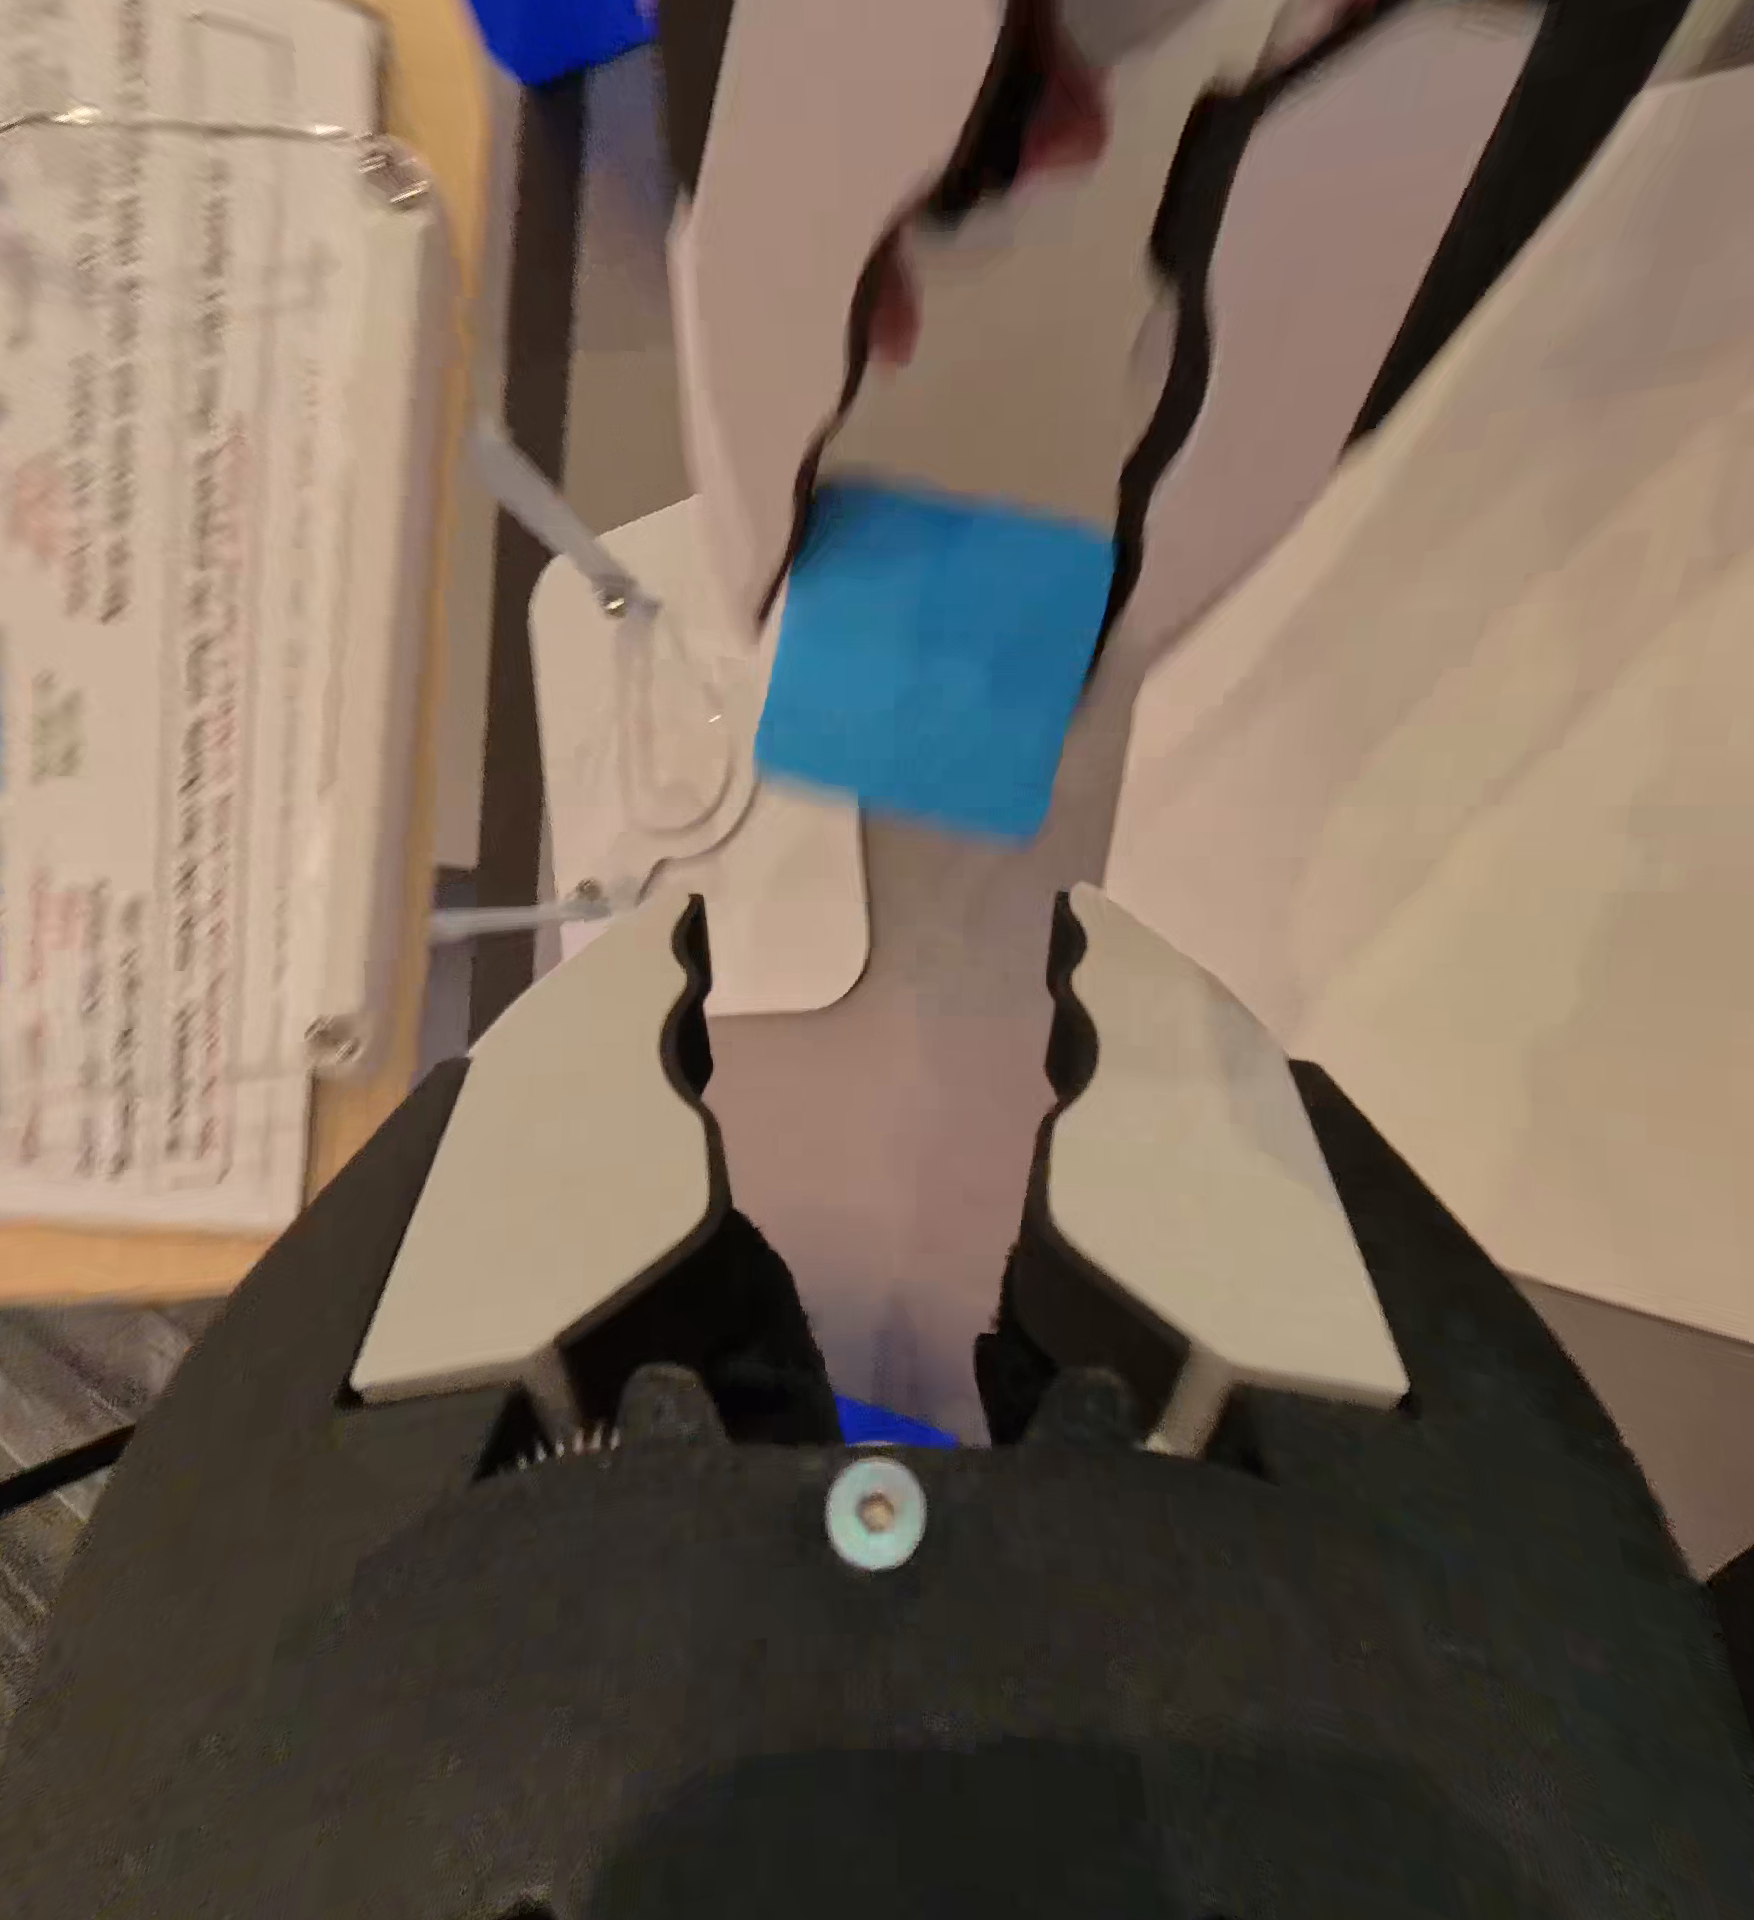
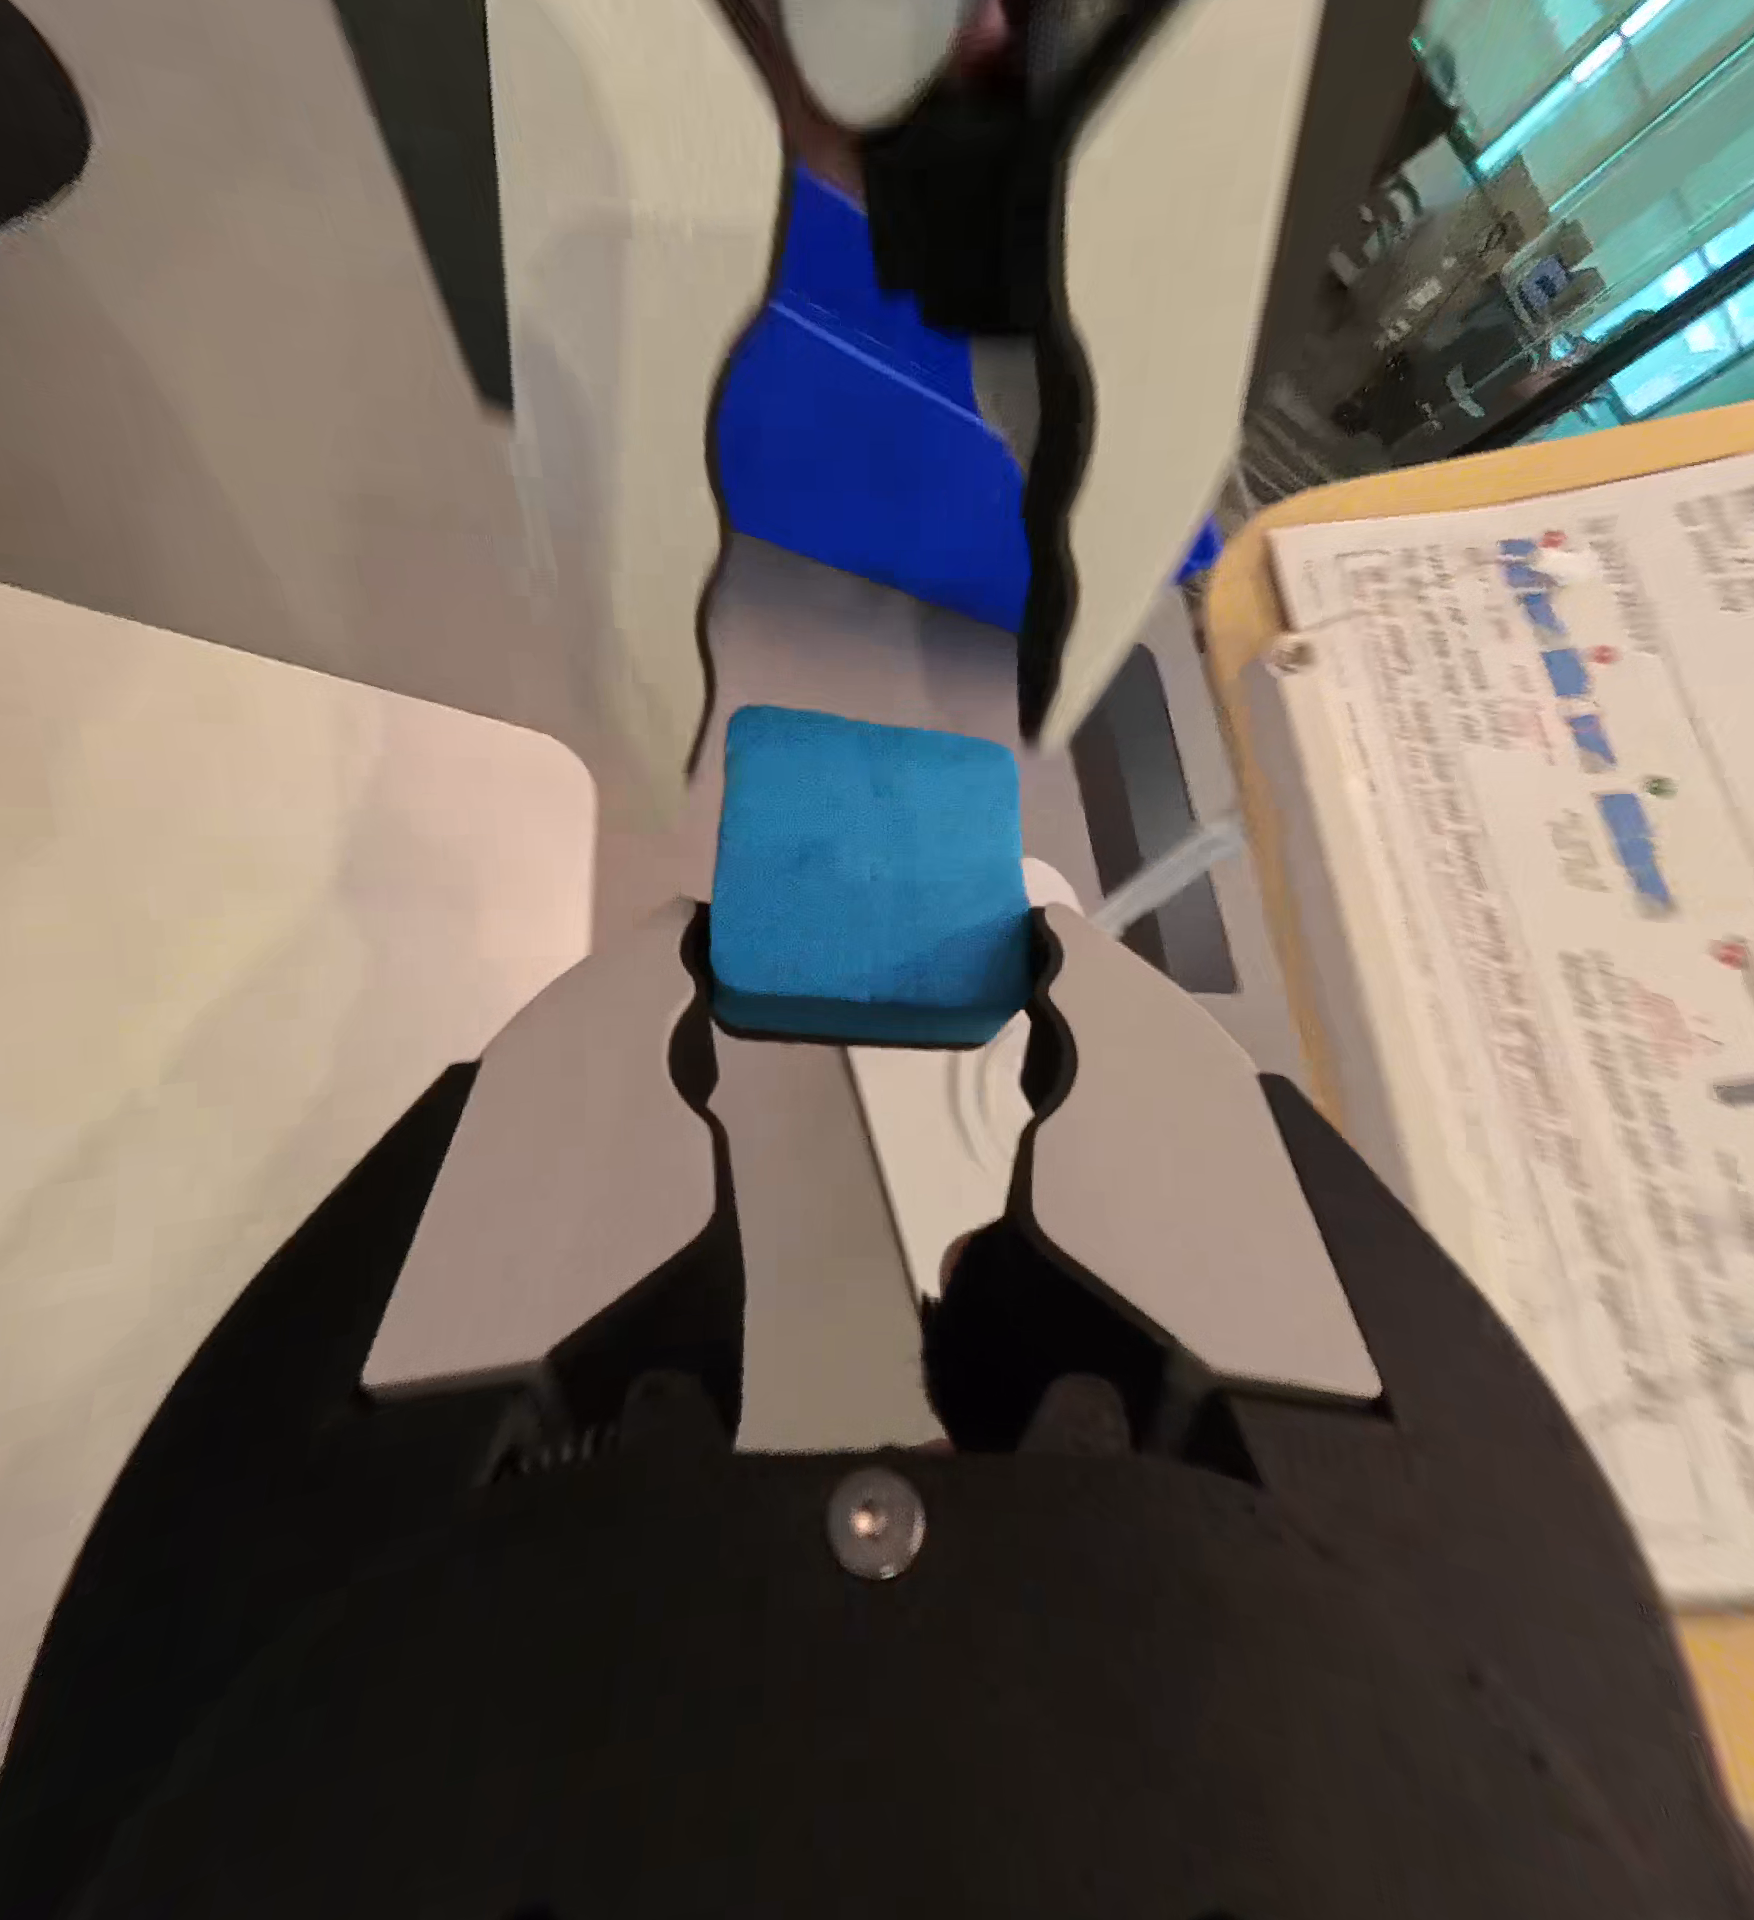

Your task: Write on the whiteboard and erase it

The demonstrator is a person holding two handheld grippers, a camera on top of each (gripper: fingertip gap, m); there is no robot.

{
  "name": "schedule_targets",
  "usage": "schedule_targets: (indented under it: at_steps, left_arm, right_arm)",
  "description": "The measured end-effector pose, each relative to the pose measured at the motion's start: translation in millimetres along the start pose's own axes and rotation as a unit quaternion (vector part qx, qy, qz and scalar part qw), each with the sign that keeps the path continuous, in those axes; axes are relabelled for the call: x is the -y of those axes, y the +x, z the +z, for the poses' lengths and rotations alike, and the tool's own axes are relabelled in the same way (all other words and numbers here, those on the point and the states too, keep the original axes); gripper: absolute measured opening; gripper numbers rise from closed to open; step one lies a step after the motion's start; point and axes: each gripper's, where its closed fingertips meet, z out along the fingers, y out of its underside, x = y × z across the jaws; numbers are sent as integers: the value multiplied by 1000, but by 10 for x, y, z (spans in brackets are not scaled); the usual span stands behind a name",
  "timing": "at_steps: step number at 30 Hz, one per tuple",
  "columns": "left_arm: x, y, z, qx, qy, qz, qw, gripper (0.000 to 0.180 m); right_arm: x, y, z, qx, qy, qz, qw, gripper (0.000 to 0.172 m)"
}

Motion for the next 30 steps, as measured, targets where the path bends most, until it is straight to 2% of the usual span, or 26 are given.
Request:
schedule_targets:
  at_steps: [1,3,7,11,14,18,22,27,30]
  left_arm:
    - [-73,-99,-115,11,7,-15,1000,62]
    - [-365,-330,-337,31,6,-69,997,60]
    - [-1456,-735,-609,88,-75,-182,976,59]
    - [-2541,-785,-567,68,-156,-298,939,59]
    - [-3040,-692,-372,28,-195,-365,910,59]
    - [-3436,-630,-105,2,-242,-399,884,59]
    - [-3622,-540,59,-26,-284,-420,862,59]
    - [-3628,-473,189,-59,-283,-446,847,50]
    - [-3626,-482,194,-63,-276,-454,845,41]
  right_arm:
    - [-34,94,-98,-9,-11,-5,1000,58]
    - [-180,167,-333,13,-38,-11,999,58]
    - [-851,229,-834,46,-135,-11,990,58]
    - [-1552,-9,-1224,94,-209,18,973,58]
    - [-1973,-273,-1407,139,-253,42,956,58]
    - [-2245,-513,-1473,178,-281,54,942,58]
    - [-2461,-661,-1463,207,-320,45,924,58]
    - [-2548,-735,-1424,223,-339,40,913,60]
    - [-2538,-732,-1450,223,-355,38,907,79]
